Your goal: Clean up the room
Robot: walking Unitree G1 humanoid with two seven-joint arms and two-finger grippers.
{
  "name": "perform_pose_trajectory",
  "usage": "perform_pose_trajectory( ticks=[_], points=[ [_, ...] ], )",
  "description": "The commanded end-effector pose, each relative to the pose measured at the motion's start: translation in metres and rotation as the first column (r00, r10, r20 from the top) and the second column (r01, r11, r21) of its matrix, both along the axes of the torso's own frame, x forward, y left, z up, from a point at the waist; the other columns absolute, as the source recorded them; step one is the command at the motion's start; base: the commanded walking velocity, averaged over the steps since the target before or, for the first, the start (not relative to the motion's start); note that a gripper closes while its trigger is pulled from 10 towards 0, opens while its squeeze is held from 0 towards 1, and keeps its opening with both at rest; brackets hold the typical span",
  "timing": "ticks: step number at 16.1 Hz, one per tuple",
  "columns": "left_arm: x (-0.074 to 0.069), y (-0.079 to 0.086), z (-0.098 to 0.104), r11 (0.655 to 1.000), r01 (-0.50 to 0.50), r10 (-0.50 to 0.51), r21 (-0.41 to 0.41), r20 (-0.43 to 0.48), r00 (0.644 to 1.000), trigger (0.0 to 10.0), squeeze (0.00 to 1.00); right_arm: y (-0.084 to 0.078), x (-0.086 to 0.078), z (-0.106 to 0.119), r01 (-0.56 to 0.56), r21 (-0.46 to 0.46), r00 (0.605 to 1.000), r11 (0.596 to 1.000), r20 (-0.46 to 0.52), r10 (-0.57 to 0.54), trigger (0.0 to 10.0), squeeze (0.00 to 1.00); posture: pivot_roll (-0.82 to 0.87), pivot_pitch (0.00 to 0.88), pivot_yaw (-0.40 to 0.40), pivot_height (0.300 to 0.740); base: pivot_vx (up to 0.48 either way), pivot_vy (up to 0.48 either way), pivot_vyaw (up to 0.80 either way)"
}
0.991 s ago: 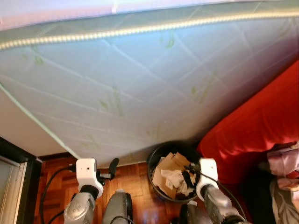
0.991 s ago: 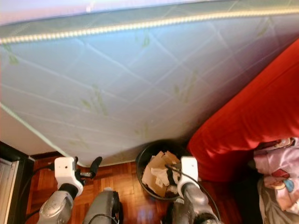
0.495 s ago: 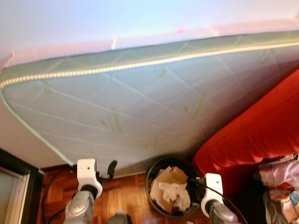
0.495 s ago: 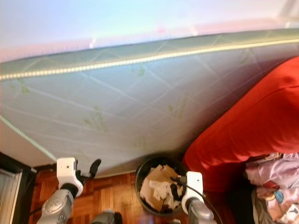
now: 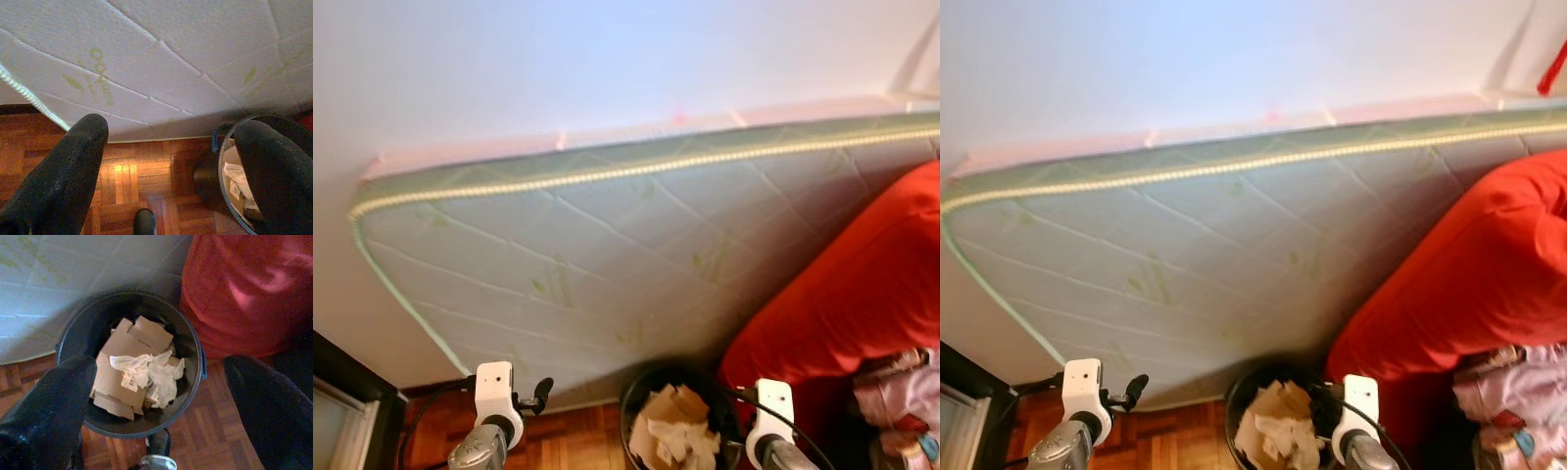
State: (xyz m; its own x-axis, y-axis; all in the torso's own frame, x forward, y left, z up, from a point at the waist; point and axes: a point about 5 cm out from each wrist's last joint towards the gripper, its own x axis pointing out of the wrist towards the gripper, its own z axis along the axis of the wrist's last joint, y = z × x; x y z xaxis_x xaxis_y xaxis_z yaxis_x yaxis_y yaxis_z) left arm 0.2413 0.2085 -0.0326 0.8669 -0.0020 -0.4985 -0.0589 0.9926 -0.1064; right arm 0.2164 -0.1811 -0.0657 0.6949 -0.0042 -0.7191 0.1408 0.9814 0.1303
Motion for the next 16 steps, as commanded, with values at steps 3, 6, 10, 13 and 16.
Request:
perform_pose_trajectory(
  ticks=[3, 6, 10, 13, 16],
  points=[
    [-0.012, -0.004, -0.015, 1.000, 0.019, -0.018, 0.008, -0.113, 0.993, 10.0, 0.00, -0.006, -0.015, -0.007, 0.076, 0.019, 0.997, 0.997, -0.024, -0.076, 10.0, 0.00, 0.08, 0.000, 0.007, 0.740, 0.000, 0.000, 0.00],
    [-0.021, -0.009, -0.024, 1.000, 0.027, -0.026, 0.002, -0.177, 0.984, 10.0, 0.00, -0.005, -0.030, -0.016, 0.066, 0.005, 0.995, 0.998, -0.081, -0.066, 10.0, 0.00, 0.05, 0.000, 0.022, 0.740, 0.000, 0.000, 0.00],
    [-0.030, -0.008, -0.030, 0.999, -0.054, 0.051, -0.007, -0.210, 0.976, 10.0, 0.00, -0.002, -0.042, -0.021, 0.012, -0.005, 0.994, 1.000, -0.104, -0.013, 10.0, 0.00, 0.04, 0.000, 0.007, 0.740, 0.000, 0.000, 0.00],
    [-0.033, -0.007, -0.032, 0.998, -0.058, 0.056, -0.003, -0.227, 0.972, 10.0, 0.00, -0.007, -0.045, -0.022, -0.005, -0.019, 0.994, 1.000, -0.110, 0.003, 10.0, 0.00, 0.04, 0.000, -0.006, 0.740, 0.000, 0.000, 0.00],
    [-0.039, -0.007, -0.036, 0.996, -0.091, 0.084, -0.014, -0.245, 0.966, 10.0, 0.00, -0.023, -0.049, -0.021, -0.030, -0.032, 0.993, 0.999, -0.112, 0.026, 10.0, 0.00, 0.05, 0.000, -0.020, 0.740, 0.000, 0.000, 0.00]
  ],
)
